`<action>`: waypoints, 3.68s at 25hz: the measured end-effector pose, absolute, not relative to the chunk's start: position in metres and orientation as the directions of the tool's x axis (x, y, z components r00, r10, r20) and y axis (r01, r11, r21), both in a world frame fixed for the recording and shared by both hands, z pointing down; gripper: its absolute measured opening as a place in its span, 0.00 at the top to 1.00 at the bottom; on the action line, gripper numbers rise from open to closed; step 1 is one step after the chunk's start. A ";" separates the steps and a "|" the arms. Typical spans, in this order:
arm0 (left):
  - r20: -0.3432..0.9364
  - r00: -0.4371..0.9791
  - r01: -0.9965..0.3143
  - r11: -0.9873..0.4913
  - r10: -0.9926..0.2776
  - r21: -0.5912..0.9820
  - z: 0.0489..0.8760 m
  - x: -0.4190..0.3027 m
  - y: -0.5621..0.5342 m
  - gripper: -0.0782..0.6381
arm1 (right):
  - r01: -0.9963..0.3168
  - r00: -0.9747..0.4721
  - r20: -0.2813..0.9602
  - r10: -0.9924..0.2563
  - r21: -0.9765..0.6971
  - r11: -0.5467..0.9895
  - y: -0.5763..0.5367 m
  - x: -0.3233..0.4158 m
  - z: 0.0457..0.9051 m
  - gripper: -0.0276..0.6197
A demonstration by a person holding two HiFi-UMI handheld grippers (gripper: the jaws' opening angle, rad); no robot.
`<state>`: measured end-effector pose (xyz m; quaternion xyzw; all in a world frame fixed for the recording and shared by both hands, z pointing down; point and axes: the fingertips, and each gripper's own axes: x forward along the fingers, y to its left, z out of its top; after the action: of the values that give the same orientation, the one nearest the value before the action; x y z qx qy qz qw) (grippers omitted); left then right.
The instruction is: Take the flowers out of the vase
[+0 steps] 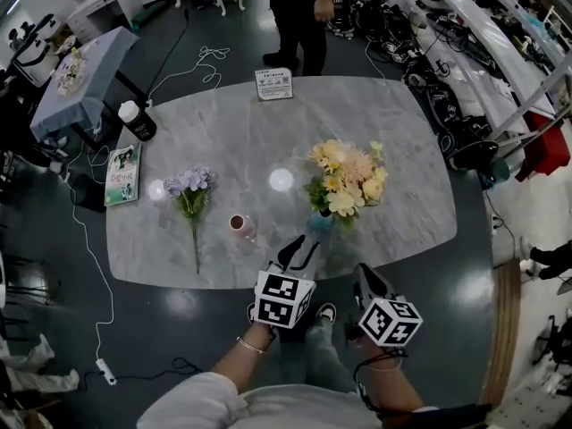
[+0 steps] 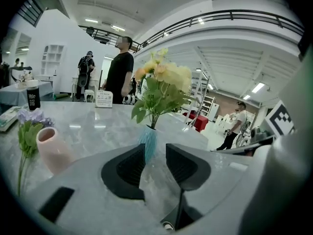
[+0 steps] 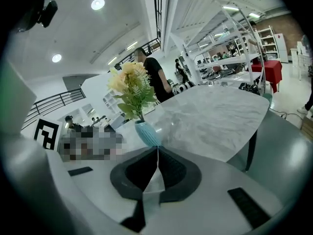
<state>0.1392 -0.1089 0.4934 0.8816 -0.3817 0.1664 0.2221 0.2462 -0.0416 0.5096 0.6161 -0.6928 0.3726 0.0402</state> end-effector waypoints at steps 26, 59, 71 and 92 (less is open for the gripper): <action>0.418 0.682 -0.718 -0.657 -0.600 0.230 0.551 0.169 -0.165 0.47 | -0.830 -0.322 0.496 -0.806 -0.557 -0.011 -0.056 0.244 0.556 0.94; 0.401 0.725 -0.667 -0.715 -0.559 0.209 0.562 0.183 -0.180 0.49 | -0.891 -0.357 0.430 -0.829 -0.423 0.164 -0.103 0.241 0.528 0.91; 0.413 0.732 -0.658 -0.721 -0.542 0.218 0.567 0.184 -0.178 0.49 | -0.873 -0.407 0.364 -0.838 -0.426 0.239 -0.131 0.224 0.504 0.77; 0.429 0.741 -0.638 -0.740 -0.517 0.211 0.568 0.185 -0.175 0.49 | -0.799 -0.523 0.222 -0.823 -0.465 0.382 -0.182 0.199 0.471 0.76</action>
<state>0.1854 -0.1754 0.5684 0.9164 -0.3150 0.1742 0.1748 0.1988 -0.1823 0.4709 0.4880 -0.8309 0.2664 -0.0230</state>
